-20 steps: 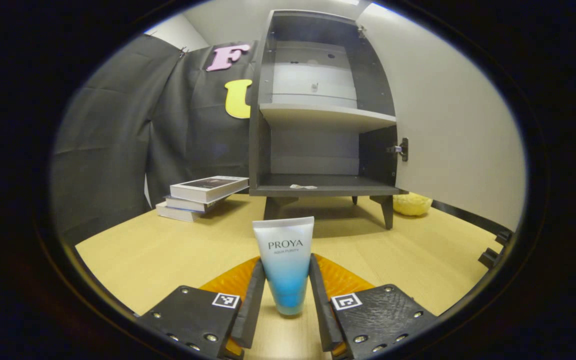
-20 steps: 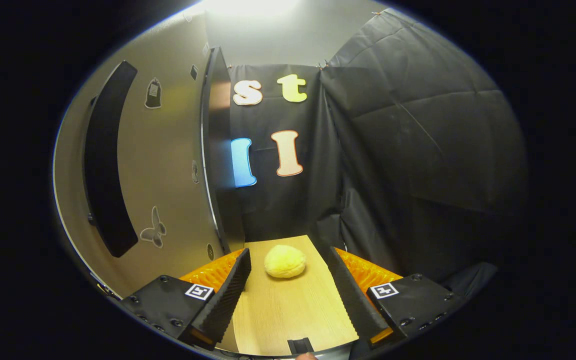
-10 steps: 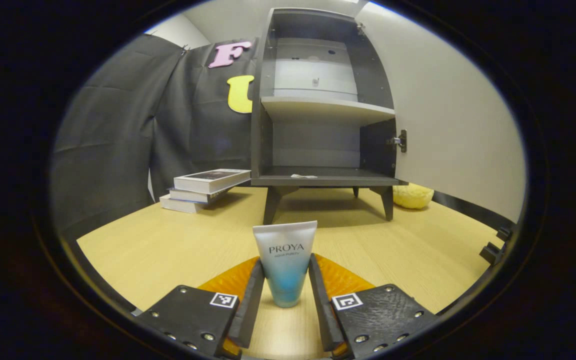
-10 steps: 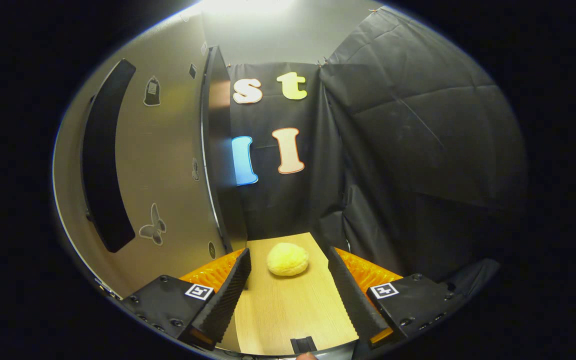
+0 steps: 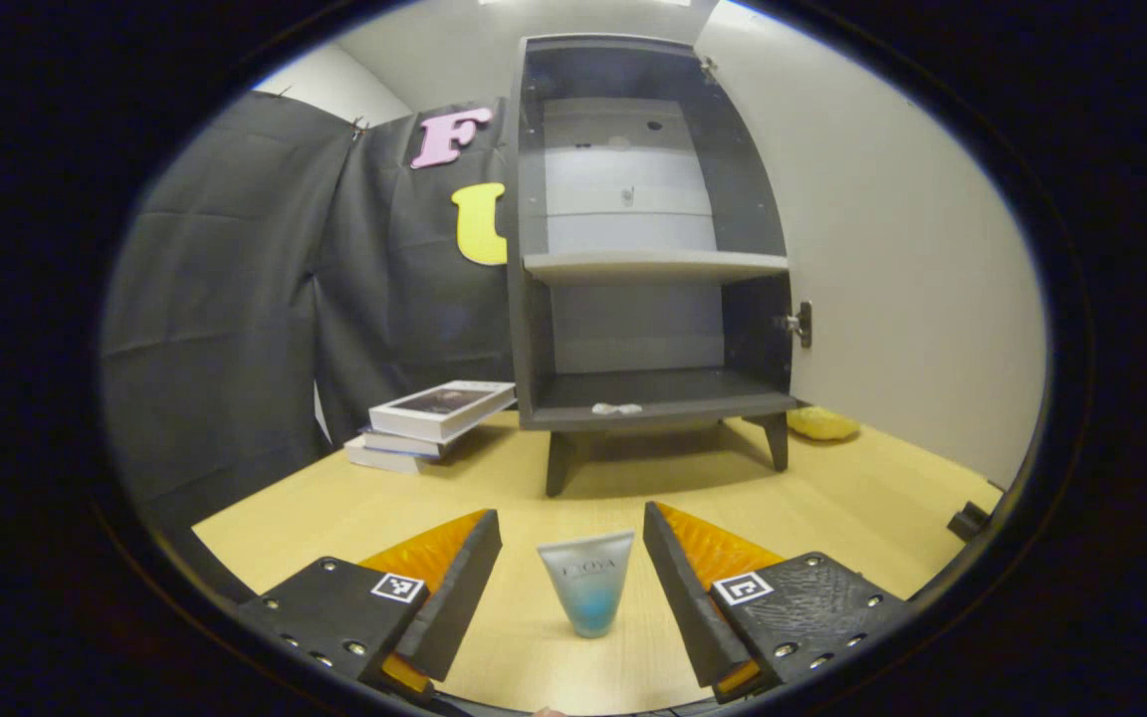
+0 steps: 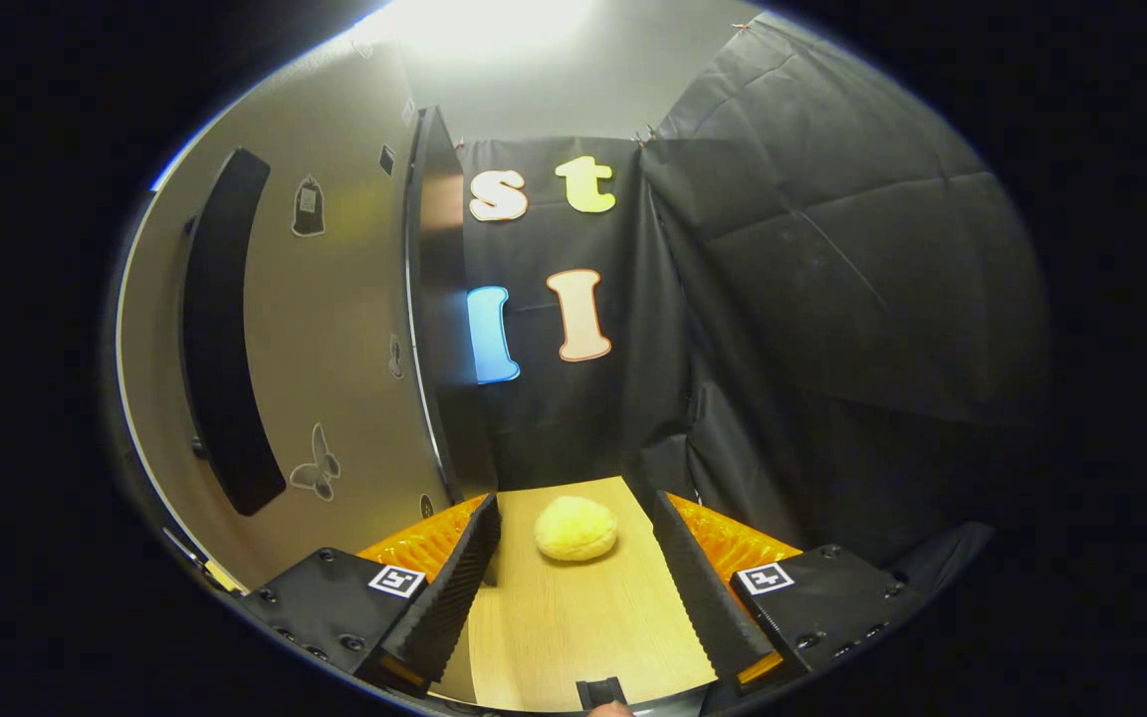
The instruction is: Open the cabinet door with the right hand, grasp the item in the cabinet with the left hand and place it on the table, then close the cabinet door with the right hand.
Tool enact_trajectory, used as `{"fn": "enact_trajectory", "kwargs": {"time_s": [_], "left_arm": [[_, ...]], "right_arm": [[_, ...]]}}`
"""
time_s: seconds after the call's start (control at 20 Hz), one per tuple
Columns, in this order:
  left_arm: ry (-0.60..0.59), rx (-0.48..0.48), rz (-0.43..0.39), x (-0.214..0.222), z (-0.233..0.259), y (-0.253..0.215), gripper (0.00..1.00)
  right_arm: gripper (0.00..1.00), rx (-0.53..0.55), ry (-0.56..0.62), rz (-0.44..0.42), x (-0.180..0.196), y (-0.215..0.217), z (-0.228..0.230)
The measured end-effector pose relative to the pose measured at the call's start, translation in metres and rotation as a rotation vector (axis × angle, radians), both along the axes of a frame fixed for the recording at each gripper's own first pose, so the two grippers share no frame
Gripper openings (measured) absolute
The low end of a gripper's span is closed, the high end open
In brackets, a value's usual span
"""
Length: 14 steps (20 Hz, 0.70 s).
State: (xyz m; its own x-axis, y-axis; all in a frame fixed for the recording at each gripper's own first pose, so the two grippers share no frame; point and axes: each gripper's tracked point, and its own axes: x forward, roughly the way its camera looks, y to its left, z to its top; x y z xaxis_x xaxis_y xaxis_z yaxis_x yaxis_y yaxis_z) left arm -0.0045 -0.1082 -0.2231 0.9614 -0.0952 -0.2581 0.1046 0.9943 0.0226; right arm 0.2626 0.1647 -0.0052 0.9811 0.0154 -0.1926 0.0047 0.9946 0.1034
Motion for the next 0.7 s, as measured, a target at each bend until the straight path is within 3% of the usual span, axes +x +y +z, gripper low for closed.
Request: {"fn": "enact_trajectory", "kwargs": {"time_s": [0.1,0.15,0.2,0.3,0.35,0.6,0.65,0.7], "left_arm": [[-0.015,0.004,0.036,0.004,0.038,0.015,0.89],[-0.026,0.001,0.052,0.005,0.058,0.022,0.89],[-0.031,-0.001,0.07,0.007,0.077,0.03,0.87],[-0.04,-0.009,0.101,0.009,0.108,0.045,0.87],[-0.039,-0.011,0.116,0.011,0.121,0.054,0.89],[-0.094,-0.068,0.118,0.023,0.174,0.078,0.87],[-0.111,-0.076,0.114,0.026,0.182,0.083,0.87],[-0.128,-0.082,0.101,0.03,0.19,0.086,0.87]], "right_arm": [[0.98,0.003,-0.022,0.027,0.0,0.003,0.012],[0.93,0.003,-0.035,0.04,0.0,0.005,0.019],[0.98,-0.003,-0.05,0.05,-0.001,0.005,0.027],[0.93,-0.02,-0.084,0.057,-0.003,0.004,0.041],[0.98,-0.022,-0.102,0.057,-0.005,0.004,0.049],[0.98,0.017,-0.146,0.056,-0.014,0.015,0.073],[0.92,0.028,-0.151,0.055,-0.017,0.02,0.076],[0.98,0.036,-0.159,0.047,-0.02,0.025,0.079]]}}
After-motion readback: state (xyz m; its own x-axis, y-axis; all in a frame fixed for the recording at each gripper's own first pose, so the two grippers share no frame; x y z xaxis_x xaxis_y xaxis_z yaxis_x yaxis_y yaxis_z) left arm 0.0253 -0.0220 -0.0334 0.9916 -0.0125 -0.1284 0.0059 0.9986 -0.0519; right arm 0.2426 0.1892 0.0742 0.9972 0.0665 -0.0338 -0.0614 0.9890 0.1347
